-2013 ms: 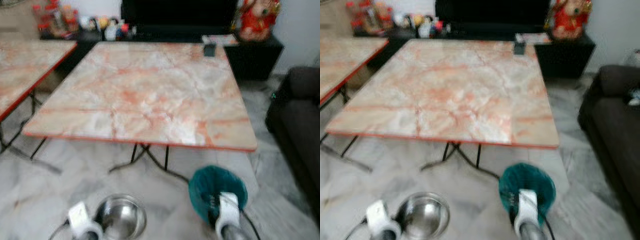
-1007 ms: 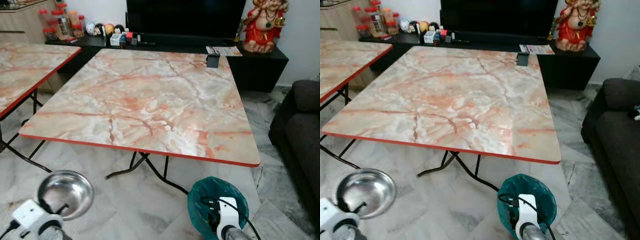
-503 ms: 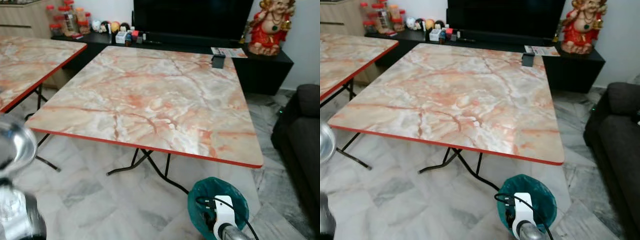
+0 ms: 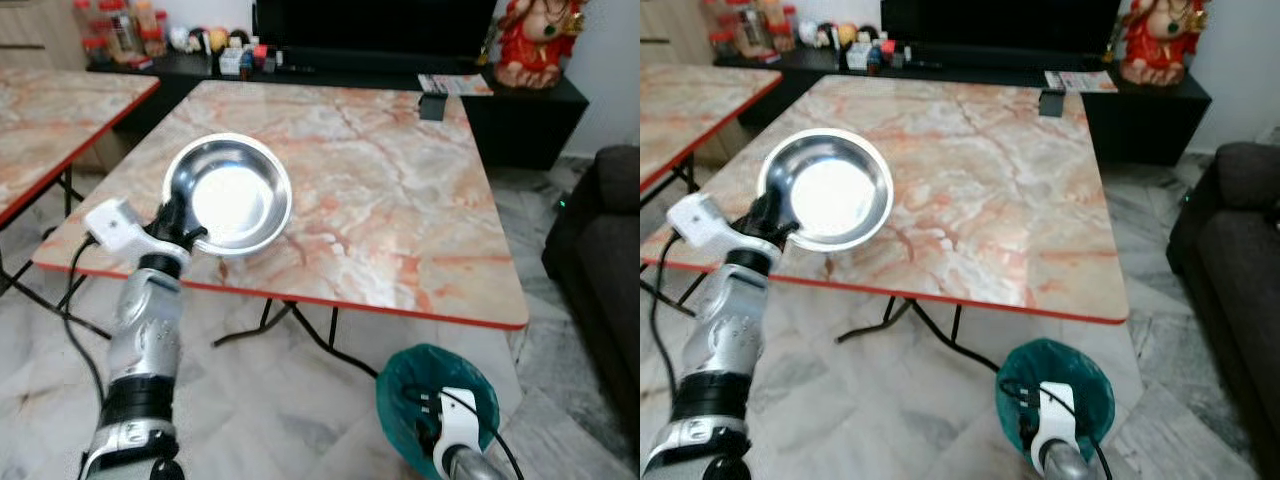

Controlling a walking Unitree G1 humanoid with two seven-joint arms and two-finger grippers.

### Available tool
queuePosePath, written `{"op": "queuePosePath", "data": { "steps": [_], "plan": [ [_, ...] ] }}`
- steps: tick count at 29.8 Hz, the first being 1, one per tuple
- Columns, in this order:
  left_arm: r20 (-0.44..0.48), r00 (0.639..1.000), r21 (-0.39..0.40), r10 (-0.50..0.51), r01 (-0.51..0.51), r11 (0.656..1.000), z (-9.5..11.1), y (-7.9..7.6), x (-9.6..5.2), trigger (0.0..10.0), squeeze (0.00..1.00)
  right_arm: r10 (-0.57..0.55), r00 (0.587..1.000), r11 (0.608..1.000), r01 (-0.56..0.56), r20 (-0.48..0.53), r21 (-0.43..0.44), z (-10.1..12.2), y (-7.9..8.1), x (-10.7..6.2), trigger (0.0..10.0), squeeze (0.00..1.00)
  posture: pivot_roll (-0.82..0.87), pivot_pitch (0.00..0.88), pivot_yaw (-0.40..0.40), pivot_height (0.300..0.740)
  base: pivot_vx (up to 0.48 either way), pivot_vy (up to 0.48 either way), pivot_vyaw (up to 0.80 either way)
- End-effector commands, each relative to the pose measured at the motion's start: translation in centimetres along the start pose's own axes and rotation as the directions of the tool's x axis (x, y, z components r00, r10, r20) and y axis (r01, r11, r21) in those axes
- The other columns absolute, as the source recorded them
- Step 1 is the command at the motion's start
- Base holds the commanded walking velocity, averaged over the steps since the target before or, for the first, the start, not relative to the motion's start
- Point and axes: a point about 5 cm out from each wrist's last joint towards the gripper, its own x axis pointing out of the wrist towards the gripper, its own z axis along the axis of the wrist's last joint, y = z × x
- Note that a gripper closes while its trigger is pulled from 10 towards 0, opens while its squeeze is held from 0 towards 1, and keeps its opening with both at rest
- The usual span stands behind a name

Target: Setting the table

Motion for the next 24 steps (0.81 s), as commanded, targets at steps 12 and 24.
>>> {"op": "queuePosePath", "data": {
  "steps": [12, 24],
  "plan": [
    [-0.127, 0.984, -0.064, 0.123, -0.132, 0.989, -2.6, -2.0, 2.2, 10.0, 0.0, -0.023, 1.0, 1.0, 0.023, 0.009, 0.02, 0.0, -0.6, -0.1, 10.0, 0.0, 0.02, 0.0, 0.006, 0.719, 0.0, 0.0, 0.0],
    [-0.154, 0.959, -0.104, 0.24, -0.257, 0.961, -2.5, -0.9, 3.2, 10.0, 0.0, -0.019, 1.0, 1.0, 0.019, 0.005, 0.025, -0.2, -0.4, -0.1, 10.0, 0.0, 0.02, 0.0, 0.016, 0.719, 0.0, 0.0, 0.0]
  ]
}}
